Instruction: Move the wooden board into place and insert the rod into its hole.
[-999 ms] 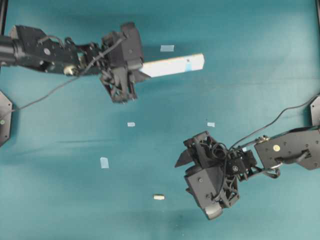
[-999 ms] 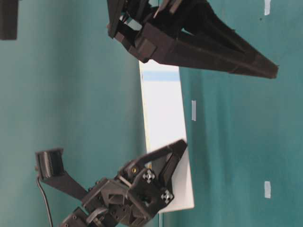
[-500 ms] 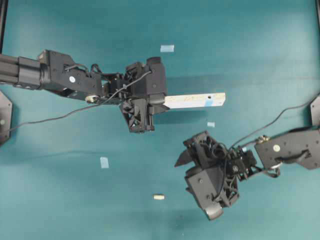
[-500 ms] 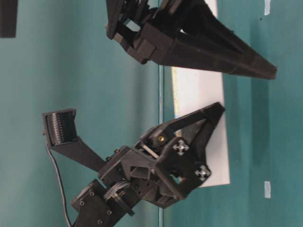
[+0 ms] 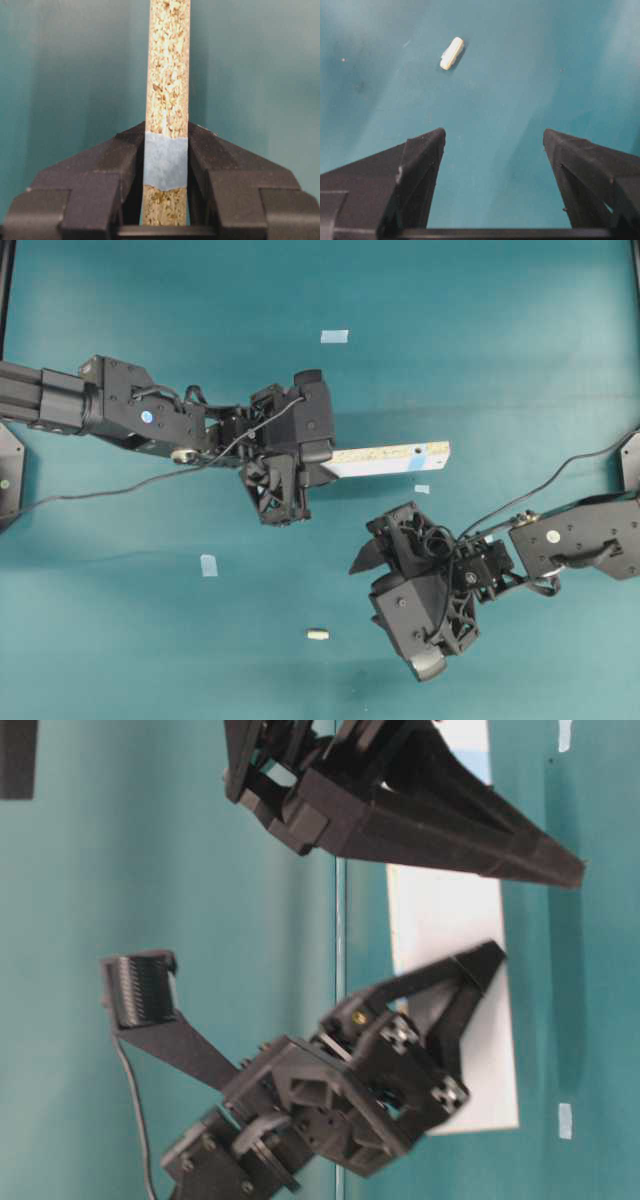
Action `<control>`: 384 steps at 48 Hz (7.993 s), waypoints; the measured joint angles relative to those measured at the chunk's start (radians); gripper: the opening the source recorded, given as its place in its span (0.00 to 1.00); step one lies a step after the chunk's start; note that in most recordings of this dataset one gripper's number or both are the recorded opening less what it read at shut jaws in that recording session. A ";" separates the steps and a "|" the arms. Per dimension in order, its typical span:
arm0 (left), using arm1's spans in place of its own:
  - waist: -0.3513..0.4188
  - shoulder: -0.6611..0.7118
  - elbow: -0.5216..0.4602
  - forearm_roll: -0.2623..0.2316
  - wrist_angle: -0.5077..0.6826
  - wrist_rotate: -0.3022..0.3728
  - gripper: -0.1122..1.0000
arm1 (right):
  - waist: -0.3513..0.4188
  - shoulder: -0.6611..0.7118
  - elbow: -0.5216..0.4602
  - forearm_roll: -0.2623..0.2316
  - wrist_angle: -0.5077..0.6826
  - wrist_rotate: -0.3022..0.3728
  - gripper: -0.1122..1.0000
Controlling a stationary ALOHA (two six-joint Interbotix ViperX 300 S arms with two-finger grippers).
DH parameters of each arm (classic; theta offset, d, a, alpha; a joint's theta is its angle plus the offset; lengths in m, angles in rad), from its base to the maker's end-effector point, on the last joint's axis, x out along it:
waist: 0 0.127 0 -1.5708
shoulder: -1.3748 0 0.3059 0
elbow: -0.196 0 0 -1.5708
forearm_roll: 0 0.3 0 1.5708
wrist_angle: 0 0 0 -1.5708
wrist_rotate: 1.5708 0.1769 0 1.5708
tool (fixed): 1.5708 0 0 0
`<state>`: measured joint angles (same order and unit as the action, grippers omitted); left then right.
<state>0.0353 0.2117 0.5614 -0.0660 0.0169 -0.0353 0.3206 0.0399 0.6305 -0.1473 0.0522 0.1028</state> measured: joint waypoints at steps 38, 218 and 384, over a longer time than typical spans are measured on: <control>-0.020 0.000 0.025 0.000 -0.008 -0.003 0.29 | -0.008 0.000 0.000 -0.002 0.000 0.000 0.88; -0.032 -0.247 0.262 0.000 -0.092 -0.003 0.80 | 0.051 0.405 -0.563 0.002 0.532 0.479 0.82; -0.035 -0.247 0.279 0.000 -0.094 -0.003 0.80 | 0.049 0.344 -0.578 -0.123 0.529 0.477 0.18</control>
<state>0.0000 -0.0353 0.8406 -0.0660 -0.0767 -0.0383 0.3697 0.3835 0.0522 -0.2700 0.5814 0.5798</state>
